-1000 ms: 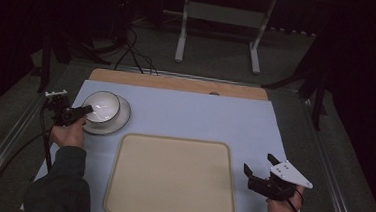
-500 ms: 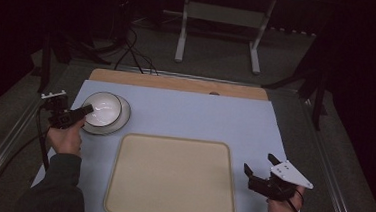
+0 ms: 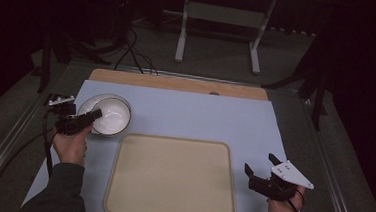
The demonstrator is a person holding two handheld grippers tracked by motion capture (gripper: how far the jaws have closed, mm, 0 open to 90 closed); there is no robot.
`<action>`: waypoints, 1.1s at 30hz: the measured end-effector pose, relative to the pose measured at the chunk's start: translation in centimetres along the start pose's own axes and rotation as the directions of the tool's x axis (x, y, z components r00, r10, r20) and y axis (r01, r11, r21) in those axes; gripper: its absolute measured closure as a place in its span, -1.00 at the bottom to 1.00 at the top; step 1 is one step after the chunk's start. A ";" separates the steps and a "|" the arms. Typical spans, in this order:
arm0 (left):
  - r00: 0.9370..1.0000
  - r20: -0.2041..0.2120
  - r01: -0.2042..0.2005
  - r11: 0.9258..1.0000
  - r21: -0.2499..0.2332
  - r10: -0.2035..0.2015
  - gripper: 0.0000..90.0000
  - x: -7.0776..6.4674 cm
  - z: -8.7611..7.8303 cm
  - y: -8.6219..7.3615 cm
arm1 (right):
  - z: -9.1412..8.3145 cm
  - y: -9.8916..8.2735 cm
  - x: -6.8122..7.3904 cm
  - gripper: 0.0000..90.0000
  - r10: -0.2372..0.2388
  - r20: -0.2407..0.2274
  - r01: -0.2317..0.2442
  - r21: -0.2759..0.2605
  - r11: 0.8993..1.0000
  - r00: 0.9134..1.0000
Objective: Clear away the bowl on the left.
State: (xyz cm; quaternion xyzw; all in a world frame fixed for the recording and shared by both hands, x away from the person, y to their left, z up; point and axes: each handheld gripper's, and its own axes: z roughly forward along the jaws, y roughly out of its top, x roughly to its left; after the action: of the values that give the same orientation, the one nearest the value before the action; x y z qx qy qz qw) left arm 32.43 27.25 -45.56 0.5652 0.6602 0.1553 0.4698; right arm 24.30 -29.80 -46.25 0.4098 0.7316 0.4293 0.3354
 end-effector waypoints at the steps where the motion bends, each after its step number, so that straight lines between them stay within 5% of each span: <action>1: 1.000 0.007 -0.005 1.000 0.002 0.005 0.77 -0.1 0.0 -0.1 | 0.0 0.0 0.0 -0.70 0.000 0.000 0.000 0.000 1.000 1.000; 21: 0.992 0.093 -0.088 0.995 0.037 0.084 0.77 -3.3 0.2 -1.9 | -0.2 0.1 -0.2 -0.69 0.006 0.005 -0.006 -0.007 1.000 1.000; 33: 0.987 0.137 -0.093 0.993 0.070 0.082 0.76 -4.2 0.6 -3.1 | -0.3 0.1 -0.2 -0.69 -0.002 0.009 0.002 -0.013 1.000 1.000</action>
State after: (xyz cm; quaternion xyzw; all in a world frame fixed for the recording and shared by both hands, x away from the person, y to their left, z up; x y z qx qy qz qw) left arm 30.73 22.29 -46.28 0.6202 0.6073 0.1123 0.4836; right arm 24.23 -30.07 -45.98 0.4088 0.7278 0.4316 0.3420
